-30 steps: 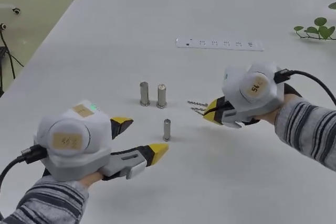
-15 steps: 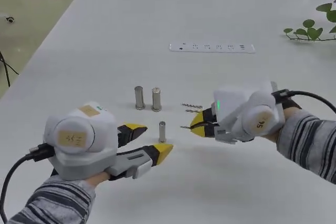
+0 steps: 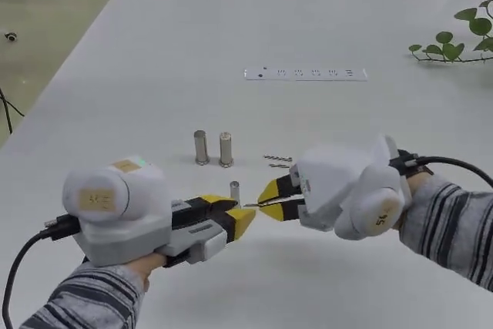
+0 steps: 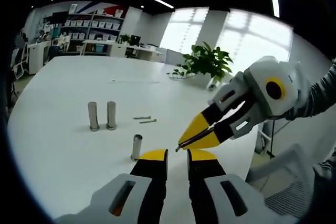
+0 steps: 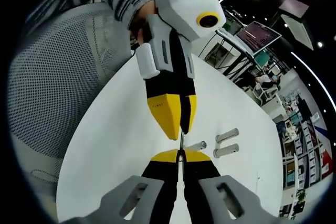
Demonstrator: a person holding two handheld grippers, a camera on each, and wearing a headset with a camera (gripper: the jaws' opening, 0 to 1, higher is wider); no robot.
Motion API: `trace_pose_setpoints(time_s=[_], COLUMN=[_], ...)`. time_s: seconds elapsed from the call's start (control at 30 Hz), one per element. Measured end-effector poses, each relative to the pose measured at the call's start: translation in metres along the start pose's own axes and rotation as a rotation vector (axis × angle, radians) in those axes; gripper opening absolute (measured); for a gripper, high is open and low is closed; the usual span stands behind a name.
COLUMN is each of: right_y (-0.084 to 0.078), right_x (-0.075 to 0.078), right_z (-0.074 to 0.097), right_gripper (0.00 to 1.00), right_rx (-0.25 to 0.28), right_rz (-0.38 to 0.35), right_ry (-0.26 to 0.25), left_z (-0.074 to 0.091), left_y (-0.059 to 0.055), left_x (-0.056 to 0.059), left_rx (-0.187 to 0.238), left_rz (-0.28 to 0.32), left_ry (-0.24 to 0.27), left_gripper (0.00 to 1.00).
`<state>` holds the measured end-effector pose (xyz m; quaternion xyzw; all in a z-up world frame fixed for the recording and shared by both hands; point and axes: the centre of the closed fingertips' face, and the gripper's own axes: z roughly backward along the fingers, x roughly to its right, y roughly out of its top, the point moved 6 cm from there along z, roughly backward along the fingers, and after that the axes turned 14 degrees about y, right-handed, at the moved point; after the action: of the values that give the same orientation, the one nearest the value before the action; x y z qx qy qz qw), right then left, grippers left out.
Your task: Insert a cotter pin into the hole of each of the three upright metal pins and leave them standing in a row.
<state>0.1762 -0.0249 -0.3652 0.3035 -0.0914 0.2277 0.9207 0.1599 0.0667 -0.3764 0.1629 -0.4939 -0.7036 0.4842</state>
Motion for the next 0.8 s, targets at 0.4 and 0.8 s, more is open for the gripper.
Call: trace_pose_setpoints(time_s=[0.4, 0.8], right_y=[0.0072, 0.0085], right_x=[-0.0025, -0.0043], right_z=[0.0022, 0.0041], right_gripper=[0.0, 0.0], right_rx=[0.017, 0.028], right_rz=[0.01, -0.012], right_ry=[0.004, 0.004], left_z=[0.0033, 0.008], left_y=[0.0003, 0.0018], left_x=[0.0049, 0.0095], left_rx=[0.008, 0.037], left_rz=[0.061, -0.087], left_ry=[-0.032, -0.04], left_gripper=[0.0, 0.0])
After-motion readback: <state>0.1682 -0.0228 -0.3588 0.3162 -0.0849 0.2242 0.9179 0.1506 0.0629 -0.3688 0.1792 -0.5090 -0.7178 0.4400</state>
